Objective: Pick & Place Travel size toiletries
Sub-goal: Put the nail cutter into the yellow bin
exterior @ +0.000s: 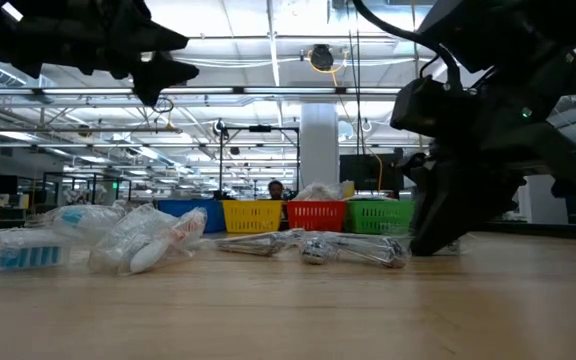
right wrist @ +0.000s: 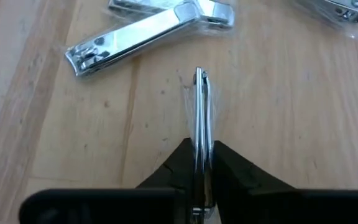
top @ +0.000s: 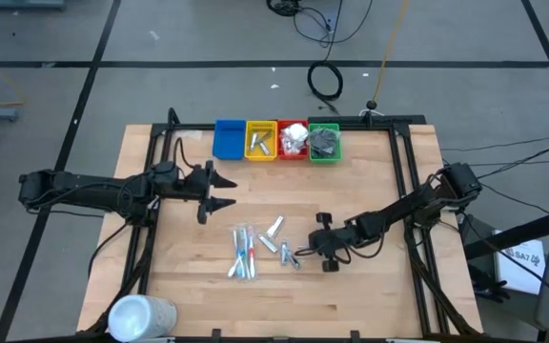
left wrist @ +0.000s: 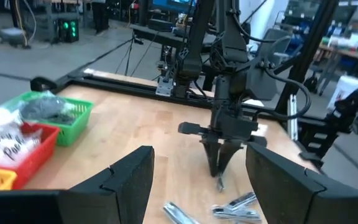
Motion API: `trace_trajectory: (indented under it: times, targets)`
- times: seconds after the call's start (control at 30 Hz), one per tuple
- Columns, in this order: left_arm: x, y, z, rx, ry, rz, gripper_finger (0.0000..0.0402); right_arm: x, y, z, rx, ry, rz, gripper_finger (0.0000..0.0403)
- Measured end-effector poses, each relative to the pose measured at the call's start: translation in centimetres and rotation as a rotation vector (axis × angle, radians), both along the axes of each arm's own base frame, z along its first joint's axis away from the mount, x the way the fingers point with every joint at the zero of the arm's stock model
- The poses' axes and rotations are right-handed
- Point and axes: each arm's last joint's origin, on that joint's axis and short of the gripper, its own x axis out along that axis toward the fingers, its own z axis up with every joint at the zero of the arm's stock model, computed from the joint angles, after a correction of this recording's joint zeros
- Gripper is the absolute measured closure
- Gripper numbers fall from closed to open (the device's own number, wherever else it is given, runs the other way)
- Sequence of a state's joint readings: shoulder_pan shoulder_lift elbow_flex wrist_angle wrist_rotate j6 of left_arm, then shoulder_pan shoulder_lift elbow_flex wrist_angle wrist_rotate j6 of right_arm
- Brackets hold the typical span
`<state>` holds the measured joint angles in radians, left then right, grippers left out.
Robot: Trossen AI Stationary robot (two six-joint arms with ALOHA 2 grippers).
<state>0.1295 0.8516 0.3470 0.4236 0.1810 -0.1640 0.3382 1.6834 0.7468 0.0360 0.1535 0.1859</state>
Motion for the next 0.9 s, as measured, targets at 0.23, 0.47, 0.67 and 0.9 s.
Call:
trace_trajectory:
  times: [0.23, 0.47, 0.67, 0.9]
  targets:
    - [0.4, 0.2, -0.6, -0.069, 0.035, 0.058, 0.0151, 0.2, -0.9, 2.3, -0.002, -0.109, 0.040, 0.0370]
    - [2.0, 0.8, -2.4, -0.147, 0.094, 0.251, 0.0151, 0.8, -2.4, 5.1, -0.024, -0.420, 0.053, 0.0374]
    - [3.4, 1.1, -3.2, -0.151, 0.051, 0.281, 0.0151, 0.5, -4.5, 5.3, -0.030, -0.673, -0.005, 0.0374]
    - [5.1, 0.6, -4.2, 0.034, -0.009, 0.209, 0.0151, -0.9, -7.1, 6.1, -0.031, -0.949, -0.100, 0.0374]
